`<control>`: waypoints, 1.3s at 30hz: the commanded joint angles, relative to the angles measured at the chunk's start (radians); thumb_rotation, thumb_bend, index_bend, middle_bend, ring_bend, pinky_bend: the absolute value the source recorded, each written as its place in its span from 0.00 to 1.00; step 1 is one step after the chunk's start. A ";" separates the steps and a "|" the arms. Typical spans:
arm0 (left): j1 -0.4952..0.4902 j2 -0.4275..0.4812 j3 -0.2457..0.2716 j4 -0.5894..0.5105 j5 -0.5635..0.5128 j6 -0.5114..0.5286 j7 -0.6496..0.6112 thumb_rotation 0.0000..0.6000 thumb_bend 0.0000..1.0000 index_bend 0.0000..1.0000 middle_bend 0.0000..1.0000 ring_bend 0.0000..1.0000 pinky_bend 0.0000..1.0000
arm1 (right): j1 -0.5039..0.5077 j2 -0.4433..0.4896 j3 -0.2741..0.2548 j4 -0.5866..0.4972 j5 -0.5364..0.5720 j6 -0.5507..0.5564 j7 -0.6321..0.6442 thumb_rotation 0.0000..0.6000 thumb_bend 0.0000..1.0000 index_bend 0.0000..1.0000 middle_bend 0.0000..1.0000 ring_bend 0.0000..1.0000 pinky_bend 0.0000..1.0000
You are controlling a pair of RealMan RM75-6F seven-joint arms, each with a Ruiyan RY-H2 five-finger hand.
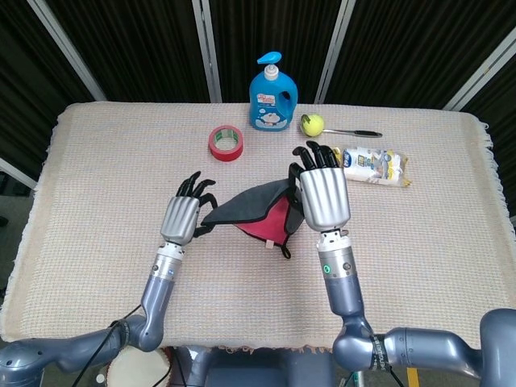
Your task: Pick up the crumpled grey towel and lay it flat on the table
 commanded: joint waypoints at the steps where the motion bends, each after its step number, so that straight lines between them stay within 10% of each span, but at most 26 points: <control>1: -0.009 0.037 -0.018 -0.041 0.009 0.008 0.020 1.00 0.54 0.60 0.21 0.04 0.12 | -0.007 0.008 -0.008 0.000 -0.004 -0.001 0.006 1.00 0.69 0.71 0.35 0.21 0.24; 20: -0.053 0.247 -0.137 -0.277 -0.065 -0.006 0.153 1.00 0.54 0.60 0.21 0.04 0.12 | -0.034 0.096 0.024 -0.002 0.015 -0.010 0.052 1.00 0.69 0.71 0.35 0.21 0.24; 39: -0.104 0.400 -0.130 -0.329 -0.115 -0.081 0.233 1.00 0.54 0.60 0.21 0.04 0.12 | -0.051 0.121 0.011 0.074 0.060 -0.053 0.138 1.00 0.69 0.71 0.35 0.21 0.24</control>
